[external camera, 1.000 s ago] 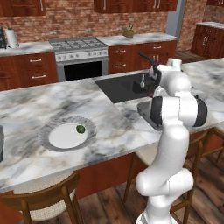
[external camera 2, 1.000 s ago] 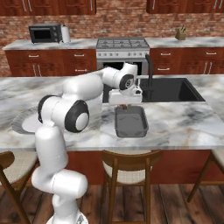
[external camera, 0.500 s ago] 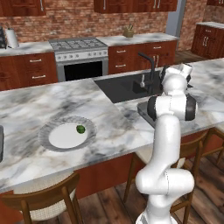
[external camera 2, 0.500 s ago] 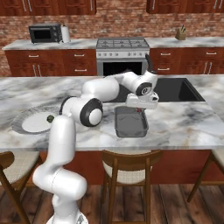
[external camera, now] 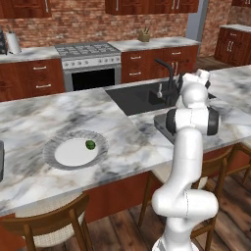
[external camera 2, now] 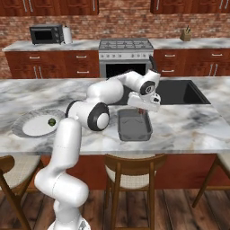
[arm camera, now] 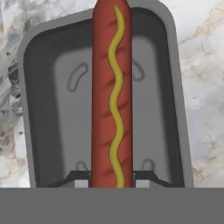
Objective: Place one cooked food and one vegetable from the large plate to each tupperware container.
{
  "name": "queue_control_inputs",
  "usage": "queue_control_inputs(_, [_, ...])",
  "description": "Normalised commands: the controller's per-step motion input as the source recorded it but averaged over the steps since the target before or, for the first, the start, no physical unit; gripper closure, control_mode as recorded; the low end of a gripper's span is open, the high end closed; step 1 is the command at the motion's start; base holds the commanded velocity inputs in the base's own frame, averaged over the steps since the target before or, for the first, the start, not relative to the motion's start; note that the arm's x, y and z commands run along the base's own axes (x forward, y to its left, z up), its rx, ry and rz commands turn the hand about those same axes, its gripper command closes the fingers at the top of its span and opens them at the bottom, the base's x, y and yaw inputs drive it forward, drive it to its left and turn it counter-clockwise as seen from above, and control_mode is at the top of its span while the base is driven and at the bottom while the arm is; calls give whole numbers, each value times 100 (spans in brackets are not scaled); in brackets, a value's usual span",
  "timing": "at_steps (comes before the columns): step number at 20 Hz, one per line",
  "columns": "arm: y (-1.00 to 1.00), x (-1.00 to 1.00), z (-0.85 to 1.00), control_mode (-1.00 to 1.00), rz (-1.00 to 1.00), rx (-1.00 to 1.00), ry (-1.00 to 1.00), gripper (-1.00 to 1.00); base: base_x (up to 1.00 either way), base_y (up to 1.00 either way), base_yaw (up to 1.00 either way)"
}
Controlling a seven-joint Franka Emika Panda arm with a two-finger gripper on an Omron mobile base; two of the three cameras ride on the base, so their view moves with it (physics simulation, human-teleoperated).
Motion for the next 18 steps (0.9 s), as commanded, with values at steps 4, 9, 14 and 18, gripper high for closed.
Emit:
queue_control_inputs(4, [34,-34,-25,-100,-3,-19,-10,100,0,0,0])
queue_control_inputs(9, [43,-64,11,-100,-7,-16,-27,100,0,0,0])
queue_control_inputs(14, [11,12,-6,-100,0,-2,-10,100,0,0,0])
queue_control_inputs(18, [-16,9,-33,-100,-2,-5,0,100,0,0,0])
